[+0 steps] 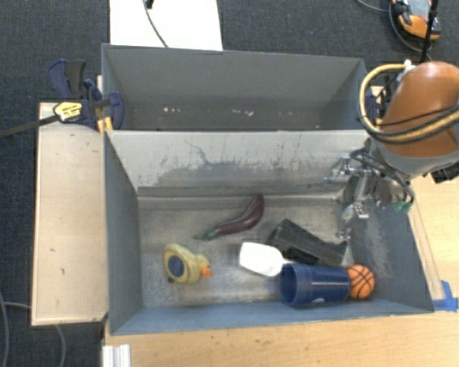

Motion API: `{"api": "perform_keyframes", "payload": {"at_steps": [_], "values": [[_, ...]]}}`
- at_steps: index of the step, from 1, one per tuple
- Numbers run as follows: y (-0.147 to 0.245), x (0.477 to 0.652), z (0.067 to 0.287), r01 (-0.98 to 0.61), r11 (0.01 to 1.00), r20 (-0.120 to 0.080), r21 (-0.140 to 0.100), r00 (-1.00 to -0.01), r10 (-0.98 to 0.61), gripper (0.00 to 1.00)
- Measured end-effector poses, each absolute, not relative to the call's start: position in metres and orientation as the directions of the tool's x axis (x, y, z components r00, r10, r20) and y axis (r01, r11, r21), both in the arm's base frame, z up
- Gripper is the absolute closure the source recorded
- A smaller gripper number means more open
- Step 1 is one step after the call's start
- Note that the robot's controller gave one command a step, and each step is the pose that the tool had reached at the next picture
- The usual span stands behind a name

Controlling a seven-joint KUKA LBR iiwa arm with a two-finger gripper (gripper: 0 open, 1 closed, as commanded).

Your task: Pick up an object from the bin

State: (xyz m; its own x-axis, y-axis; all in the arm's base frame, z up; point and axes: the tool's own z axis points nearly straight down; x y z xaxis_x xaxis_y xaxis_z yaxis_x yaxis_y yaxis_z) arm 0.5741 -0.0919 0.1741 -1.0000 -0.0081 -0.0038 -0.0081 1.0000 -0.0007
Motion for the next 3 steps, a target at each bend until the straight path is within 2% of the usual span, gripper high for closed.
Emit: {"api": "perform_keyframes", "payload": {"at_steps": [1,2,3], "values": [[-0.092,0.574,0.174,-0.009,1.000,-0.004,-0.001,-1.000,-0.009,0.00],[-0.077,0.571,0.073,0.223,0.975,-0.013,0.000,-0.975,0.223,1.00],[-0.077,0.571,0.073,0.222,0.975,-0.013,0.000,-0.975,0.222,1.00]]}}
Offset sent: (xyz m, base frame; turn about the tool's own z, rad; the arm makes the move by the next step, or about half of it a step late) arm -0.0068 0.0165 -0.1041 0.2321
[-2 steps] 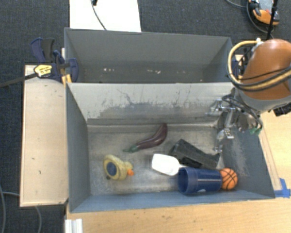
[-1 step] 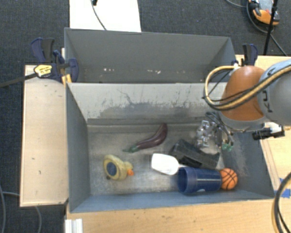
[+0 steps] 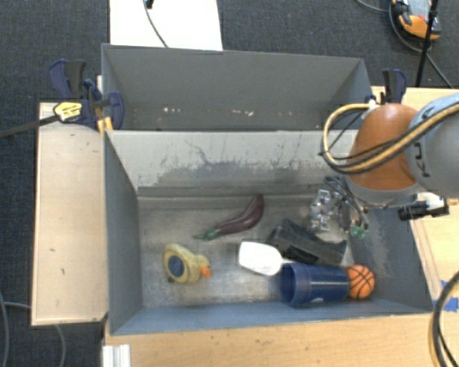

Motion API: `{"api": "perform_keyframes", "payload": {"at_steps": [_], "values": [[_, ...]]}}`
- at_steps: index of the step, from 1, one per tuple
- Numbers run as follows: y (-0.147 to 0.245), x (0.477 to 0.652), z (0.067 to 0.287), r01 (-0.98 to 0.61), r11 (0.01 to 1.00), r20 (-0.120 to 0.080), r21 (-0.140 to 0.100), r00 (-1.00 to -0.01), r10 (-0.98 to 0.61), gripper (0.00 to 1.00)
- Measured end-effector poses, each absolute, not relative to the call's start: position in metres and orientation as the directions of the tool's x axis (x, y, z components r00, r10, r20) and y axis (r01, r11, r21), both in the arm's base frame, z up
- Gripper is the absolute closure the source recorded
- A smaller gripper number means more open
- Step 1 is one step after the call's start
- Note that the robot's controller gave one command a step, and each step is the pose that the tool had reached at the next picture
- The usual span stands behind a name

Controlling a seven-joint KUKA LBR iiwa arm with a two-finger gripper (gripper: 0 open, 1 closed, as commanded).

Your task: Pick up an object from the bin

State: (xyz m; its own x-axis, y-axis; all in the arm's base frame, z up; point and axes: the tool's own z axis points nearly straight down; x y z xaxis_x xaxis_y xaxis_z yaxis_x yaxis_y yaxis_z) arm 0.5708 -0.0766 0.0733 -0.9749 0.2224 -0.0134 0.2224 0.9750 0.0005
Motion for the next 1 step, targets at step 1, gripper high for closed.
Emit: {"api": "perform_keyframes", "payload": {"at_steps": [1], "values": [[-0.0723,0.5597,0.0955,0.125,0.992,-0.007,-0.001,-0.992,0.125,1.00]]}}
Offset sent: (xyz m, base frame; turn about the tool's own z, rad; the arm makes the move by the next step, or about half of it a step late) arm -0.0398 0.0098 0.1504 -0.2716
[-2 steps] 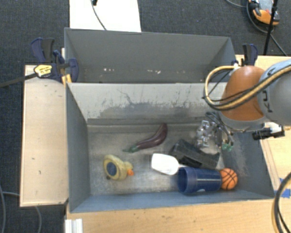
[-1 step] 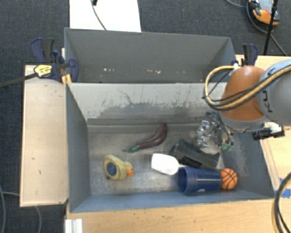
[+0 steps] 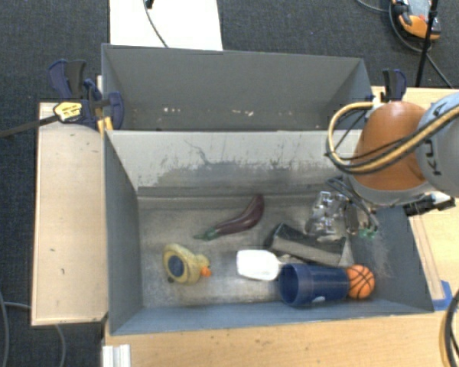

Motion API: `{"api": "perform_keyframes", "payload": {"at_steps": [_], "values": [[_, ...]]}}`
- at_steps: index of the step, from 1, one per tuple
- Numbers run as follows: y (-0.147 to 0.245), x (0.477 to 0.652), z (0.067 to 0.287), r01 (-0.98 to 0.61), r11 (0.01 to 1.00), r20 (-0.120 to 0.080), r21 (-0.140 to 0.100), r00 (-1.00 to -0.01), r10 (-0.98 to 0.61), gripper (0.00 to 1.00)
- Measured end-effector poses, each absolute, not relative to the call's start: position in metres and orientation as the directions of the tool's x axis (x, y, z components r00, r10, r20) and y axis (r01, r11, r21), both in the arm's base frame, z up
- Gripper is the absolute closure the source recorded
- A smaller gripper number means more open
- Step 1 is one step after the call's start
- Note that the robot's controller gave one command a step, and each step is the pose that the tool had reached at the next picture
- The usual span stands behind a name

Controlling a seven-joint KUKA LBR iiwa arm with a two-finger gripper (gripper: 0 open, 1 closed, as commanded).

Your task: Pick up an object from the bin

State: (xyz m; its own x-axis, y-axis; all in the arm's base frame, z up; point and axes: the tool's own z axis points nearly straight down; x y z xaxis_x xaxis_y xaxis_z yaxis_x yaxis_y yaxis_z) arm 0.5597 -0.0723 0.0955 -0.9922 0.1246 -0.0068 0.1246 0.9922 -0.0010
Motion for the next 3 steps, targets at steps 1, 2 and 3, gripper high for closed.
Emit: {"api": "perform_keyframes", "payload": {"at_steps": [1,2,3], "values": [[-0.071,0.556,0.106,0.090,0.996,-0.005,0.000,-0.996,0.090,1.00],[-0.083,0.577,0.191,0.092,0.996,-0.004,0.000,-0.996,0.092,0.00],[-0.082,0.577,0.190,0.091,0.996,-0.003,0.000,-0.996,0.091,0.00]]}}
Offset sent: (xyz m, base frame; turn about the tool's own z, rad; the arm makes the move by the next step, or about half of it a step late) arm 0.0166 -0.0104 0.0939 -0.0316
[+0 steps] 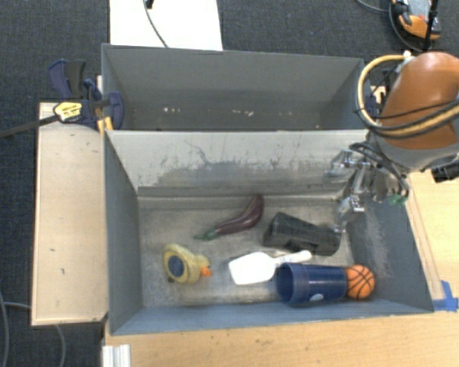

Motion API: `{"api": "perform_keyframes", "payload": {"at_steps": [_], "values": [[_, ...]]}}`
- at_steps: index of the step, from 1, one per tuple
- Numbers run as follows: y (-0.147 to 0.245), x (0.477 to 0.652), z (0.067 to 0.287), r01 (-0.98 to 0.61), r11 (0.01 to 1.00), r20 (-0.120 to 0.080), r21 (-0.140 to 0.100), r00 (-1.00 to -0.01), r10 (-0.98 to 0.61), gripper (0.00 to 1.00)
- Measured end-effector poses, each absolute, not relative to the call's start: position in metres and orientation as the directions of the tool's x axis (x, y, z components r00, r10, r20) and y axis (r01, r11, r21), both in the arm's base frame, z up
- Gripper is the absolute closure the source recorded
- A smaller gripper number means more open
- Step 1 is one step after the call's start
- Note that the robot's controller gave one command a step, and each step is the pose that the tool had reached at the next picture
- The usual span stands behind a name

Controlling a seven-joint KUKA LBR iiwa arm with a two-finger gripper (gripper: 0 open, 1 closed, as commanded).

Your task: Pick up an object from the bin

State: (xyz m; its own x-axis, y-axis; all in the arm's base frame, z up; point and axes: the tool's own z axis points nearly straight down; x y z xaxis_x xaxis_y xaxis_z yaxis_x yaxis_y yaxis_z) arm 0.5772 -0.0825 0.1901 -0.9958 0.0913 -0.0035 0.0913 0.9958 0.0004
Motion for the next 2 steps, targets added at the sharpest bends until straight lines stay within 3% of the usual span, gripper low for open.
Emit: {"api": "perform_keyframes", "payload": {"at_steps": [1,2], "values": [[-0.080,0.582,0.149,0.111,0.994,-0.013,0.000,-0.994,0.111,0.00],[-0.069,0.579,0.088,-0.001,1.000,0.034,0.001,-0.999,-0.001,1.00]]}}
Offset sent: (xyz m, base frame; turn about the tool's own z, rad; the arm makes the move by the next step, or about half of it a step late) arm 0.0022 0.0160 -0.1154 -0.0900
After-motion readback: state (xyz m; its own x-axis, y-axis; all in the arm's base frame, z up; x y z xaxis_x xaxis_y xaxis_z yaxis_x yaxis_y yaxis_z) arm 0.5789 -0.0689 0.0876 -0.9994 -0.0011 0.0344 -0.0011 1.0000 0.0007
